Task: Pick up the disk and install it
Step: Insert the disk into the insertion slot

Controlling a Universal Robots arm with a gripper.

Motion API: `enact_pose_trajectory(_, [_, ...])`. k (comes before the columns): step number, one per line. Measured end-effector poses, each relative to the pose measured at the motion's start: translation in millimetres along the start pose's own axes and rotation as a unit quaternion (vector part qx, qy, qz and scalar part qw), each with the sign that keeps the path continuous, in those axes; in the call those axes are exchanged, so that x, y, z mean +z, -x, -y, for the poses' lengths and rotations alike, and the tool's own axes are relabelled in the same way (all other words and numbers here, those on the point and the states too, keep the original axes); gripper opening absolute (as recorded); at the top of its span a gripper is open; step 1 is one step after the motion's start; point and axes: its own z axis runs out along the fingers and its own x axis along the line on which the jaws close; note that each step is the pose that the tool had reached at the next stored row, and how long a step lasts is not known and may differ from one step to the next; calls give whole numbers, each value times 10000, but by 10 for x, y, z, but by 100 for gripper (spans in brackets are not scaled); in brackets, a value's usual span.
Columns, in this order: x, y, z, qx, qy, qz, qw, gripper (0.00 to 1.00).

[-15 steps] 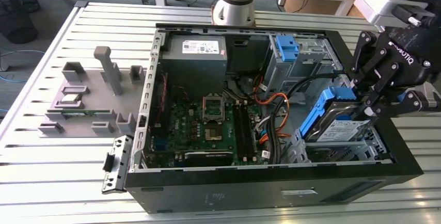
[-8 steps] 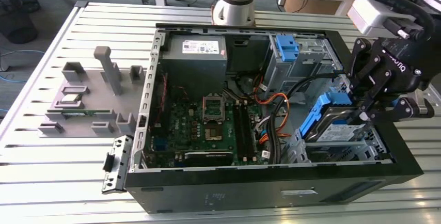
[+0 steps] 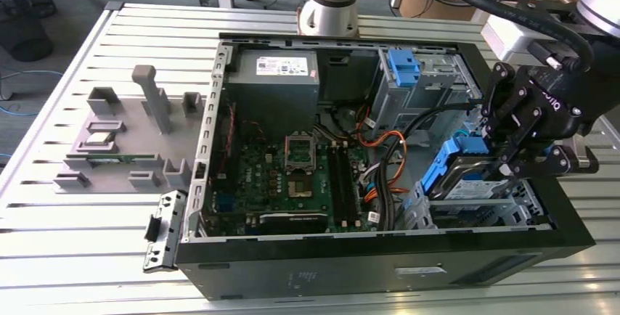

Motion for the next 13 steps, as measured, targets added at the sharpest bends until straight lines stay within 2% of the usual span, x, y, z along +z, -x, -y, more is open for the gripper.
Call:
enact_pose_trajectory(7, [1, 0, 0, 0, 0, 0, 10000, 36])
enact_pose_trajectory(8, [1, 0, 0, 0, 0, 0, 10000, 42])
enact_pose_trajectory(10, [2, 0, 0, 0, 0, 0, 10000, 42])
enact_pose_trajectory(11, [2, 0, 0, 0, 0, 0, 10000, 48])
enact_pose_trajectory(13, [2, 0, 0, 0, 0, 0, 10000, 48])
